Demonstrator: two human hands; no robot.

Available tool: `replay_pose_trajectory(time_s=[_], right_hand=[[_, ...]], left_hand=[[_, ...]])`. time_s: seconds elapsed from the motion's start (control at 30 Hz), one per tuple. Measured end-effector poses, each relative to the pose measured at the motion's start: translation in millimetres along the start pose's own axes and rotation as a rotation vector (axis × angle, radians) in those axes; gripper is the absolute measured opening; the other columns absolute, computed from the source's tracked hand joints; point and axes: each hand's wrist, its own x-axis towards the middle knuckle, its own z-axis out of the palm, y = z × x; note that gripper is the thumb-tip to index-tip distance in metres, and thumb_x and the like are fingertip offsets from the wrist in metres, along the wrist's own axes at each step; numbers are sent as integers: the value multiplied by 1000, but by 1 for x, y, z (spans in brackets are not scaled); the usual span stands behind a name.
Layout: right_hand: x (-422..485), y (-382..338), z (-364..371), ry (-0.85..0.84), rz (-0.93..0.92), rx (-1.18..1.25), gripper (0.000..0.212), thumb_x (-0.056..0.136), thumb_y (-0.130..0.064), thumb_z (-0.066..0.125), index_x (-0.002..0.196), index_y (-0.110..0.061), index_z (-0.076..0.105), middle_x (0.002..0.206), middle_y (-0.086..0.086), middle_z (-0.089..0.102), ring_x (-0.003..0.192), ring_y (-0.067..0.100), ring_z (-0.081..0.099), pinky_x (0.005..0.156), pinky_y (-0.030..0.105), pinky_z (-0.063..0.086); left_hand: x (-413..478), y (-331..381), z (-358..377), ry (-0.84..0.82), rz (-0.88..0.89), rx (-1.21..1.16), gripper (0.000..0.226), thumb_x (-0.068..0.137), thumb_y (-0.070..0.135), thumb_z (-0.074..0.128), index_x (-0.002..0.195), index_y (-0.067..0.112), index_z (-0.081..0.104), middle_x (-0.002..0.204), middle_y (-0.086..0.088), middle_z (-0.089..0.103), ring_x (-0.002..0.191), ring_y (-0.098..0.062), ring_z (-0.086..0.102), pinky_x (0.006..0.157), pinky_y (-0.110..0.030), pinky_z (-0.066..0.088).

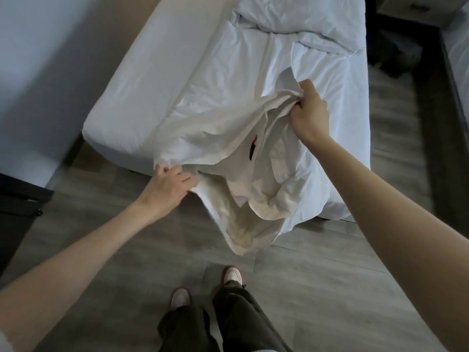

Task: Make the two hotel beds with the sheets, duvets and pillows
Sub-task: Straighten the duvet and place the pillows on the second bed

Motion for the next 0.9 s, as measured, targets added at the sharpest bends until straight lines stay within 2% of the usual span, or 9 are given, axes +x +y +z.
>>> replay_pose_trajectory(time_s=[0.13,0.2,0.27,0.37,0.47,0.5,0.63,0.77,0.9], right_hand=[[-2,-4,-4,-25,15,-86,20,93,-14,35,110,-14,45,80,1,53,73,24,49,59,34,34],[-2,-3,-7,-17,-13,-134,19,95,-26,41,109,-14,45,85,5,55,78,29,52,62,35,35],[-4,-4,-11,-30,-38,-189,26,93,-36,48,108,-15,45,84,5,55,78,31,53,63,37,37],[-11,-6,-16,-43,-105,-362,38,89,-42,57,114,-15,46,80,4,52,75,30,50,64,37,37],[-9,-3,-15,-16,-139,-409,15,91,-26,52,96,-12,49,73,5,51,74,33,54,60,34,32],[-6,-3,-15,-7,-120,-370,15,92,-25,50,94,-11,51,74,6,54,76,33,55,60,34,33],[25,-15,-19,-4,2,-247,34,96,-44,44,98,-14,60,82,6,61,78,30,56,63,34,38],[70,-35,-22,-31,20,-314,43,97,-50,42,88,-11,57,71,0,52,73,27,53,59,33,36],[128,-49,-12,-40,71,-385,55,95,-61,39,86,-10,57,77,4,56,73,27,55,59,33,38]], left_hand=[[11,-28,-57,181,-324,-148,8,85,12,66,90,18,66,87,3,68,81,-26,53,72,-37,18],[23,-34,-73,257,-427,-201,9,93,18,56,89,22,63,86,7,66,84,-21,47,70,-33,12],[37,-35,-84,311,-479,-210,13,96,22,51,85,23,60,82,8,64,84,-20,45,68,-32,9],[57,-32,-94,332,-486,-216,15,95,22,51,83,22,59,80,7,62,86,-20,46,69,-32,10],[68,-37,-98,346,-493,-229,13,95,23,52,84,22,59,82,7,63,88,-21,47,72,-33,13],[71,-41,-99,359,-497,-226,13,95,23,52,85,22,60,84,6,64,88,-22,47,72,-33,13],[94,-61,-104,409,-505,-232,12,94,22,53,85,21,61,86,5,65,88,-24,49,71,-32,11],[140,-89,-110,468,-521,-276,16,95,25,53,84,20,64,84,4,65,90,-25,51,68,-31,8],[196,-130,-107,465,-449,-299,21,96,31,52,85,19,65,82,4,64,89,-25,50,69,-31,8]])
